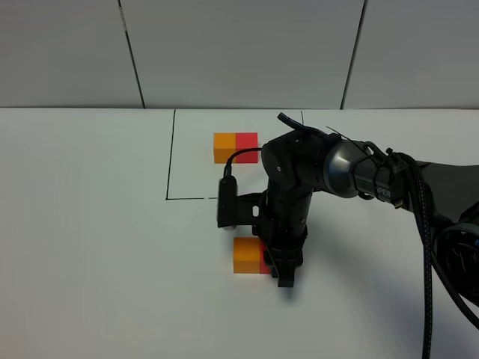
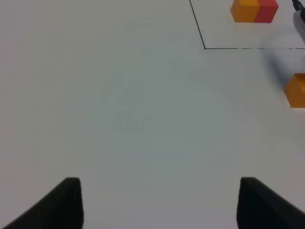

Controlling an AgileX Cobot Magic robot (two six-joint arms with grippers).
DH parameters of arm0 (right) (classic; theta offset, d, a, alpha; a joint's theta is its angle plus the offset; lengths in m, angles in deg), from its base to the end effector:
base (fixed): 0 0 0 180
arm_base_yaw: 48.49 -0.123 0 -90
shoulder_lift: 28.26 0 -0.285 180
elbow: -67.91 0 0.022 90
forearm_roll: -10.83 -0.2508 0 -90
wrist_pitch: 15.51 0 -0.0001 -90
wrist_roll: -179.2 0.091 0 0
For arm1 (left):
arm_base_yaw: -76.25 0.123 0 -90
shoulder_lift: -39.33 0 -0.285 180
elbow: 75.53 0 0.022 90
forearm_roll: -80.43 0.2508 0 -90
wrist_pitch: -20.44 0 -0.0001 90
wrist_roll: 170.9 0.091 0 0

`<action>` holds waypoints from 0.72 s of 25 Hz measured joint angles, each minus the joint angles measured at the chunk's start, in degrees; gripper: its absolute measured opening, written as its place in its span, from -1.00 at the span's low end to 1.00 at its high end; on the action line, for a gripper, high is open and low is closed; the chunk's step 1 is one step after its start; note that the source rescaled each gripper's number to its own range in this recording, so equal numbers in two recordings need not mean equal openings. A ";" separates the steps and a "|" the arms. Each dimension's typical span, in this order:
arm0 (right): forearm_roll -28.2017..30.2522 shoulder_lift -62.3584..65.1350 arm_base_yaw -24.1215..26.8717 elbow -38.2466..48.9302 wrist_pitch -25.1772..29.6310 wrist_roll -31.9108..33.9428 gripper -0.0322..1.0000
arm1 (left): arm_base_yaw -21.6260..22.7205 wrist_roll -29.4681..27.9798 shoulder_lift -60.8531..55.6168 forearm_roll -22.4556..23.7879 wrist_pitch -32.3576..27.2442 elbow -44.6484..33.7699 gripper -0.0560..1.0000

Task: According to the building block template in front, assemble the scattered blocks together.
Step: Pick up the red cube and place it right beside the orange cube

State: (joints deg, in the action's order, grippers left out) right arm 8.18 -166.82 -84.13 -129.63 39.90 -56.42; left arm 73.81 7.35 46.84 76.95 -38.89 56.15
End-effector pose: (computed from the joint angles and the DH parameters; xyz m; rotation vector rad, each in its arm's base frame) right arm 0.3601 0.2624 0.1105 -2.1697 2.1764 0.0423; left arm -0.0054 -0.0045 0.2807 0.0143 2.0104 -0.1189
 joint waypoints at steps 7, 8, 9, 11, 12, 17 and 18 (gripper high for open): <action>-0.80 0.00 -0.17 0.00 -0.23 -1.58 -0.39 | 0.00 0.00 0.00 0.00 0.00 0.00 0.12; -1.14 0.00 -0.18 0.00 -0.66 -1.57 -0.06 | 0.00 0.00 0.00 0.00 0.00 0.00 0.12; -1.37 0.00 -0.23 0.00 -1.43 -1.64 0.30 | 0.00 0.00 0.00 0.00 0.00 0.00 0.12; -1.38 -0.04 -0.40 0.00 -2.46 -1.78 0.76 | 0.00 0.00 0.00 0.00 0.00 0.00 0.12; -1.38 -0.11 -0.40 0.00 -2.70 -1.78 0.88 | 0.00 0.00 0.00 0.00 0.00 0.00 0.12; -1.38 0.22 -0.46 0.00 -2.92 -1.78 1.00 | 0.00 0.00 0.00 0.00 0.00 0.00 0.12; -1.38 0.44 -0.46 0.08 -2.92 -1.78 1.00 | 0.00 0.00 0.00 0.00 0.00 0.00 0.11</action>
State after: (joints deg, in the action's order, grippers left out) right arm 6.80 -166.38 -84.59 -129.55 36.98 -58.21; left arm 73.81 7.35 46.84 76.95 -38.89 56.15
